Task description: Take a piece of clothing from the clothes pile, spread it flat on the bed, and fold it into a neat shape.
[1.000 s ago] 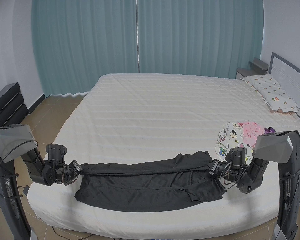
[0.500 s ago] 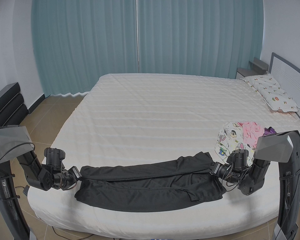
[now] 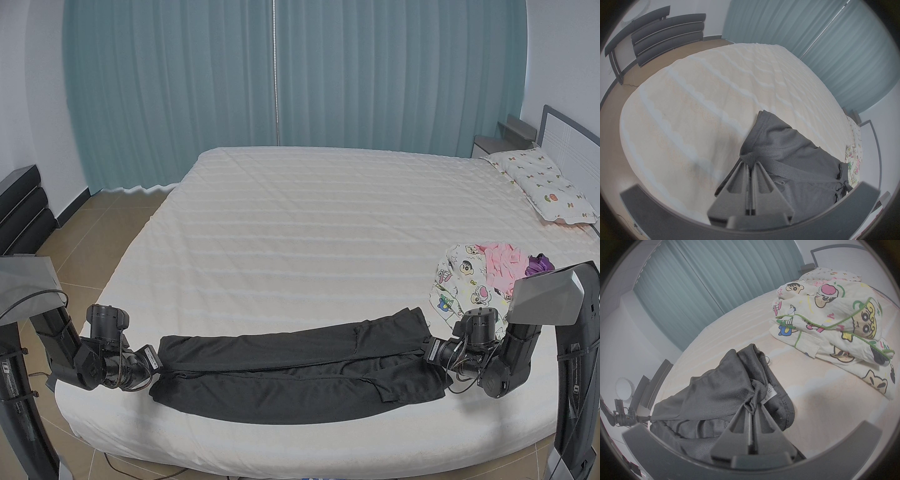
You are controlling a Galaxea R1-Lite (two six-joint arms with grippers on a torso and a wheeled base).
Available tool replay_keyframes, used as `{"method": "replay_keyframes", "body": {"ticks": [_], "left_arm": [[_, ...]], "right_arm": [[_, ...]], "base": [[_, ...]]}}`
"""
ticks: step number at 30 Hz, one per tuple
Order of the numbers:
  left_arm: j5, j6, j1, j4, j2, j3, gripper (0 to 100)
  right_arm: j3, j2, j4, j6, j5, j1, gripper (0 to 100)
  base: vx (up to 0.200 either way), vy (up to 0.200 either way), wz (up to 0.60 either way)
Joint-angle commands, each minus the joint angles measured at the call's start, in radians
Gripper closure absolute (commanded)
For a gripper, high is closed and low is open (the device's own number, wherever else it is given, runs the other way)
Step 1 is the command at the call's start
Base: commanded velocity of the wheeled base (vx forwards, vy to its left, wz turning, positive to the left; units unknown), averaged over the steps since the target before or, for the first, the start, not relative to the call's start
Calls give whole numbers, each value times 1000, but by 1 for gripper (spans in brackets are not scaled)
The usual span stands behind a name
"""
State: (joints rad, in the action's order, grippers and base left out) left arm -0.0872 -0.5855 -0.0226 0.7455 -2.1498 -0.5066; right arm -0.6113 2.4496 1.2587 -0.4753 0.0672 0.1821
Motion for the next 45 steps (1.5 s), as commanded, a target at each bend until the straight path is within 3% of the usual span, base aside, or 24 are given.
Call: {"method": "replay_keyframes", "body": {"ticks": [1,12,16,17,21,22,26,30,38,45], "left_arm": [[0,7,1,2,-2,22,0],[9,1,19,2,19,62,0],[0,-42,-14,-2,65,71,0],[-14,-106,-25,0,84,62,0],[-106,-215,-51,-5,108,36,0],[-164,-267,-56,-6,100,22,0],[-220,-329,-59,3,97,16,0],[-266,-330,-59,5,94,17,0],[-270,-329,-62,5,88,17,0],[-266,-324,-62,32,87,39,0]], "right_arm": [[10,8,21,4,2,0,0],[21,-43,59,0,14,-43,0],[19,-127,51,-8,59,-89,0],[15,-161,45,-9,89,-101,0],[-7,-170,39,-9,112,-89,0],[-36,-161,18,-9,112,-70,0],[-131,-129,-78,-12,120,-26,0],[-237,-83,-162,-12,163,17,0],[-383,40,-217,7,155,54,0],[-400,52,-239,9,152,50,0]], "base": [[0,0,0],[0,0,0],[0,0,0],[0,0,0],[0,0,0],[0,0,0],[0,0,0],[0,0,0],[0,0,0],[0,0,0]]}}
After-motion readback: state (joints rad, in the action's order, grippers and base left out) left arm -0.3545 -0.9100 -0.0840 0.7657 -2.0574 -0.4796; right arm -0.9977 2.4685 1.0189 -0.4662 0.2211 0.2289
